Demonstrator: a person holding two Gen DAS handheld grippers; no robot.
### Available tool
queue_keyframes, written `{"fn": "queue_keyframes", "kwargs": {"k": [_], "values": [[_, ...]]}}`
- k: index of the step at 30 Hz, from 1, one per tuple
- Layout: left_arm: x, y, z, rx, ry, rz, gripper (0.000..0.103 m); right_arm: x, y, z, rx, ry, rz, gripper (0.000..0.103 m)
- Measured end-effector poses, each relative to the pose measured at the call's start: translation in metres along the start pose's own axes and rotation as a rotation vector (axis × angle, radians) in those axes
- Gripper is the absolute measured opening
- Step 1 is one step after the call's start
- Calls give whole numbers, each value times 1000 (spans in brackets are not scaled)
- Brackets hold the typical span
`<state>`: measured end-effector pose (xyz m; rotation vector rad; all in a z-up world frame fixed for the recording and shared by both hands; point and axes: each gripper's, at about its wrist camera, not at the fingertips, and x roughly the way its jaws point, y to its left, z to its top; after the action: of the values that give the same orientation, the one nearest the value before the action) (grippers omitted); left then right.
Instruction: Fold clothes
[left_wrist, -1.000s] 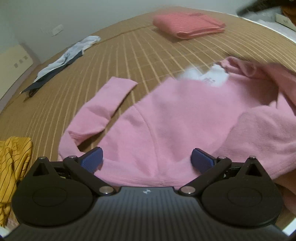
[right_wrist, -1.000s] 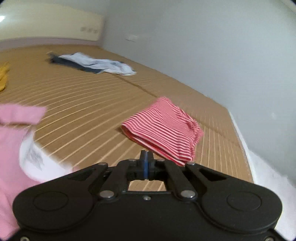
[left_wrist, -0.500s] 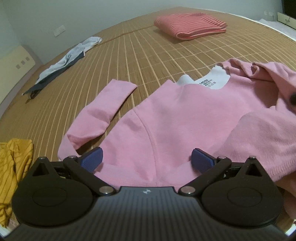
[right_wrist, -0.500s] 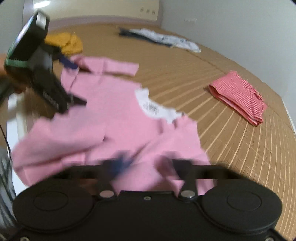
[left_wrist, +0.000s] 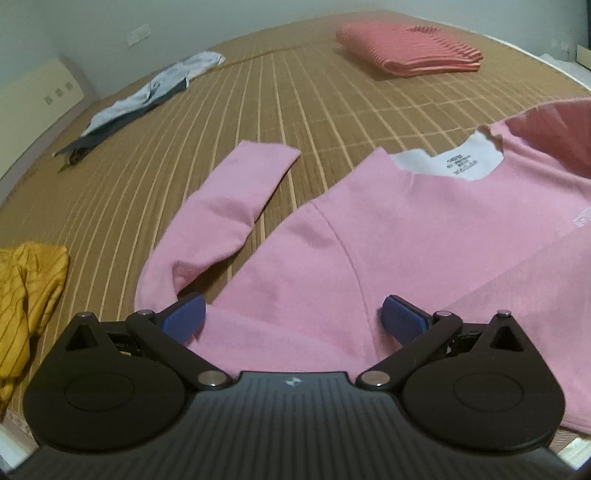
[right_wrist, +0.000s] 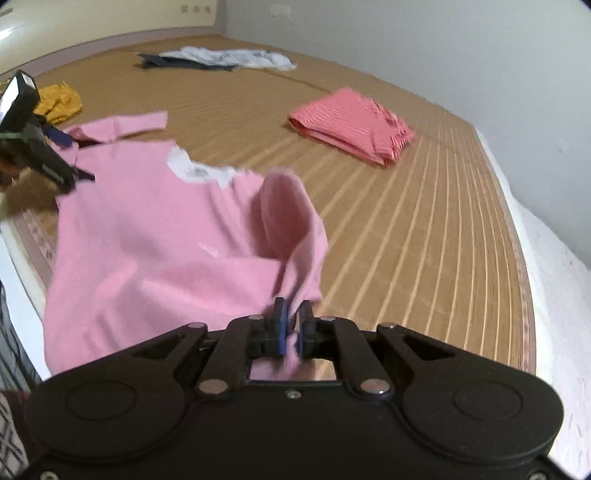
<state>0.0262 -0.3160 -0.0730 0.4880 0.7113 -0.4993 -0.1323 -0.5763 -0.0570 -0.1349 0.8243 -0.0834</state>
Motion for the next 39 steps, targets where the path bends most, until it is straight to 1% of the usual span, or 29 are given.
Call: {"fn": "queue_keyframes", "kwargs": {"k": [1,2,3,4,6,7,9,11,13,17,19,21,22,23,25,26,29,31,33,34,36,37,39], "values": [[-2,0,0,0,-11,2,103,0,-3,-3,8,9,-6,12],[-5,0,1,-6,-25,-8,103,-2,-6,-4,15,4,-21,19],[-7,0,1,-13,-40,-19,103,-5,-9,-4,22,-3,-34,21],[-8,0,3,-21,-53,-20,103,-11,-10,-2,27,-27,-42,24],[-10,0,6,-36,-76,-20,103,-23,-13,2,36,-78,-55,39],[-9,0,8,-44,-83,-14,103,-26,-14,7,35,-117,-49,42],[-4,1,12,-62,-88,-5,103,-18,-13,21,27,-162,-14,48],[3,1,16,-85,-82,-1,103,-5,-10,36,10,-201,30,50],[11,1,20,-87,-70,-6,103,18,-3,52,2,-193,53,52],[28,-4,27,-74,-51,-28,103,59,6,63,-48,-117,85,51],[37,-10,31,-41,-32,-2,103,79,11,69,-73,-79,101,51],[43,-10,35,-35,-46,7,103,100,15,74,-97,-41,117,38],[46,-10,38,-36,-48,12,103,110,18,77,-110,-22,125,38],[51,-9,41,-36,-57,21,103,120,20,80,-122,-3,133,38],[63,-10,49,-40,-84,49,103,140,23,85,-144,31,145,45],[69,-10,54,-34,-97,52,103,143,18,87,-140,24,127,51],[93,-15,86,6,-105,78,103,153,3,93,-130,0,46,56],[112,-22,114,65,-114,121,103,164,-7,95,-100,-20,7,62],[134,-35,140,124,-136,170,103,178,-23,100,-36,-39,-17,68],[144,-42,152,150,-151,192,103,183,-33,101,10,-48,-22,69],[163,-55,173,193,-177,232,103,192,-51,103,100,-65,-33,75],[171,-61,182,205,-190,243,103,195,-55,103,120,-75,-42,76],[183,-68,197,202,-205,237,103,200,-64,103,160,-93,-62,77]]}}
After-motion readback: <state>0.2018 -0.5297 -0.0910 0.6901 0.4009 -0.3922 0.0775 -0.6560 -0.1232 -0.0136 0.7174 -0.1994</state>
